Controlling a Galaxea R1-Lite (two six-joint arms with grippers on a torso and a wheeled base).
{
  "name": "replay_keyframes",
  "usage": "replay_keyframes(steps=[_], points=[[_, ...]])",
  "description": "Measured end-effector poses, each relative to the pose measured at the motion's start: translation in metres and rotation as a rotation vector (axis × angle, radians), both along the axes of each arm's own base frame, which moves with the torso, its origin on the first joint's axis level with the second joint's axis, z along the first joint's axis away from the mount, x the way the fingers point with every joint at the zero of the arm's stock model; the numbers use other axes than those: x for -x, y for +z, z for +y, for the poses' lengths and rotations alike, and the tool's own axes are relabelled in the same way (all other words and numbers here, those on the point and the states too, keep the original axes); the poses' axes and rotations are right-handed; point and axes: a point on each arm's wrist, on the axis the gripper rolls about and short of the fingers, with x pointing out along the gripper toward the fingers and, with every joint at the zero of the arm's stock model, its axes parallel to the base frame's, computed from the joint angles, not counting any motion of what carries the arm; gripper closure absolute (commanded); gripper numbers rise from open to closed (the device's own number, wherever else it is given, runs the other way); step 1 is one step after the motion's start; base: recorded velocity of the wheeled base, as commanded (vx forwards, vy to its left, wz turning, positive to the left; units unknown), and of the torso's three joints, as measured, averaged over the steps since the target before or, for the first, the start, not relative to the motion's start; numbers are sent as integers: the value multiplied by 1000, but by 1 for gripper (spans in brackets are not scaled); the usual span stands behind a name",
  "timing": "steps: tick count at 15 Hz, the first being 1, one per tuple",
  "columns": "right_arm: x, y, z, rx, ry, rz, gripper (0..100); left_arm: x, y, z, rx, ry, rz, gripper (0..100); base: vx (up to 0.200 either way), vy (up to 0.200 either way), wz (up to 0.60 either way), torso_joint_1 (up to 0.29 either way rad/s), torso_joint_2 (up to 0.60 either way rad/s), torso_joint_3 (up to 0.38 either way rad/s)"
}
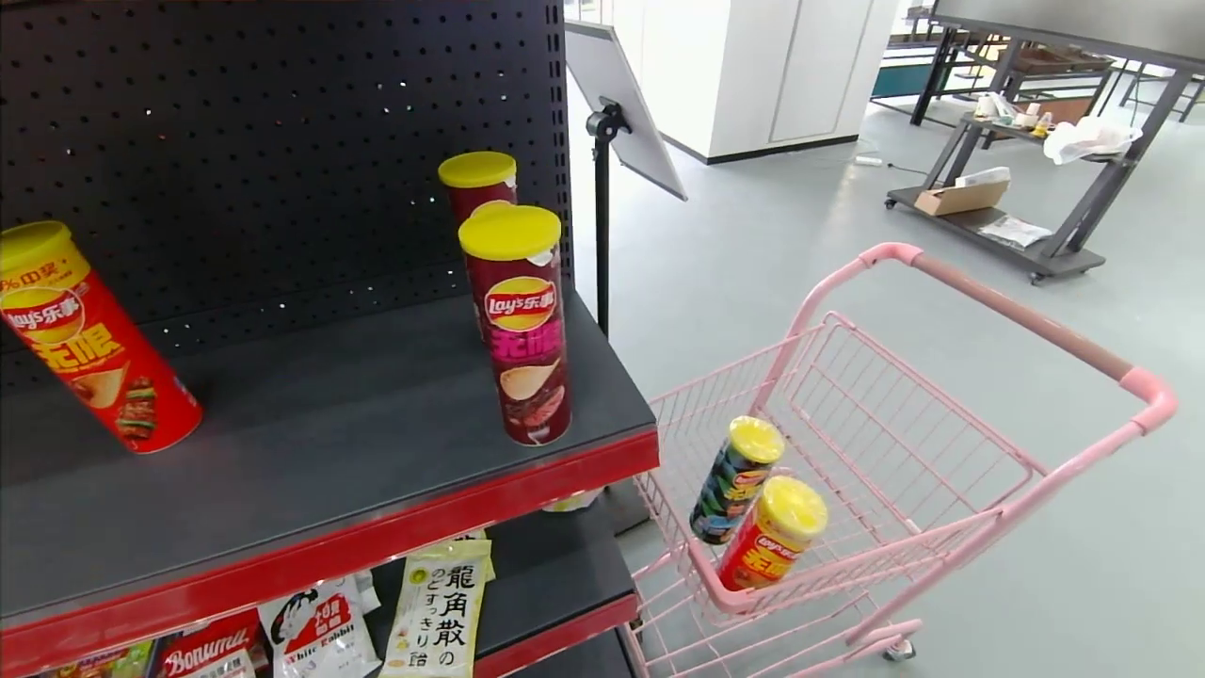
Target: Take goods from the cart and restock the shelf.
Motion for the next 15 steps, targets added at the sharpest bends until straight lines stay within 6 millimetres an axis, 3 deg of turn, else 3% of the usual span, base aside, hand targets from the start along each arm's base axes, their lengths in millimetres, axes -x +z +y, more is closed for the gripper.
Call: replay_keyframes(steps=[5,15], points=[[0,0,0,0,0,-1,0,0,0,0,0,0,0,0,0,0,0,-39,96,60],[0,0,0,0,0,-1,0,0,0,0,0,0,0,0,0,0,0,-157,427,271]])
